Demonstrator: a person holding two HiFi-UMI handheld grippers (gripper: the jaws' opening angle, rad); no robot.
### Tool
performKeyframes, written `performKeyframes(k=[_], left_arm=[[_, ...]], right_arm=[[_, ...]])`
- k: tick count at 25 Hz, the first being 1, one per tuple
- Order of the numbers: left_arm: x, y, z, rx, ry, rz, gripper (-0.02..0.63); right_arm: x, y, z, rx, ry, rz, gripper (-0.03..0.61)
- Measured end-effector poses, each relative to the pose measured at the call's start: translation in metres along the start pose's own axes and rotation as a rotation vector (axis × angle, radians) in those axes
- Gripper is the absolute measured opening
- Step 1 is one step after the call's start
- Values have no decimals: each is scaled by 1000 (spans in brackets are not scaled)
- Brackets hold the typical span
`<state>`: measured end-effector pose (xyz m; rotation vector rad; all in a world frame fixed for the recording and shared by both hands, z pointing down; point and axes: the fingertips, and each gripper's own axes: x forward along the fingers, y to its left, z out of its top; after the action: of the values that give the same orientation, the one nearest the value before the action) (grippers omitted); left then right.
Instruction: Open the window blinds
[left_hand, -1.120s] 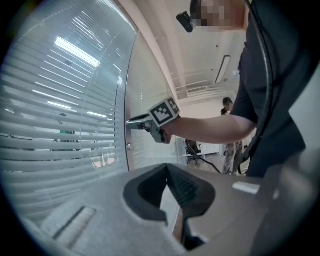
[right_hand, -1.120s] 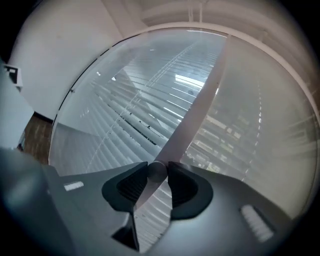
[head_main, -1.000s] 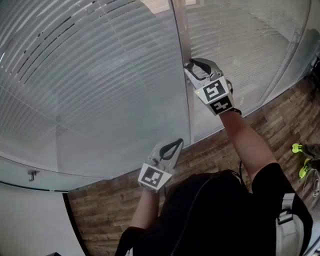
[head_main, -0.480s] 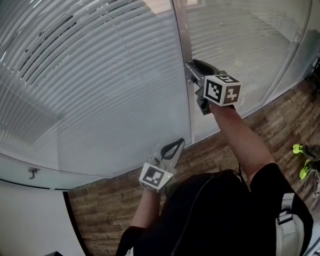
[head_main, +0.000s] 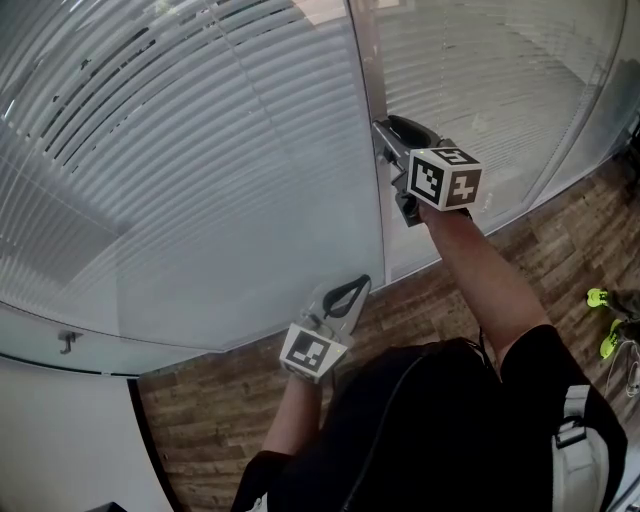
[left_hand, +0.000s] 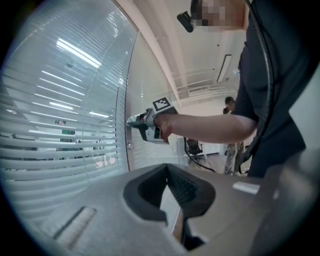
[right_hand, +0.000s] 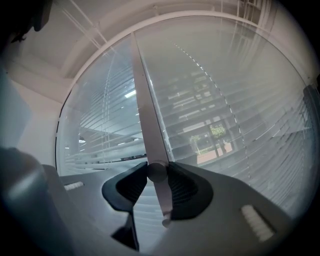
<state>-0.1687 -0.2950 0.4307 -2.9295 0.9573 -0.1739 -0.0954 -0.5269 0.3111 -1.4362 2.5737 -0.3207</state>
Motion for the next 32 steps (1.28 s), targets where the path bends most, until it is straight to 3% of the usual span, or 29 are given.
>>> performKeyframes(k=[6, 8, 10, 14, 19, 22, 29, 32], left_arm=[[1, -3, -1, 1, 2, -7, 5], [0, -3, 0, -1, 6, -5, 5], [-1, -1, 0, -1, 10, -4, 5], [1, -1, -2, 0, 9, -9, 5], [4, -7, -5, 0, 16, -34, 5], [6, -9, -9, -5, 14, -40, 5], [4, -8, -10, -14, 9, -34, 5], [4, -7, -13, -9, 1, -31, 5]], right_arm=[[0, 0, 0, -49, 14, 31, 143], [-3, 1, 2, -101, 18, 40, 187], [-6, 4, 1, -196, 28, 41, 189], [-9, 11, -5, -556, 87, 11, 242], [-11, 26, 1, -1244, 158, -66, 272], [-7, 27, -6, -1473, 194, -52, 276], [-1, 21, -17, -1564, 248, -47, 268], [1, 20, -20, -1597, 260, -53, 231]])
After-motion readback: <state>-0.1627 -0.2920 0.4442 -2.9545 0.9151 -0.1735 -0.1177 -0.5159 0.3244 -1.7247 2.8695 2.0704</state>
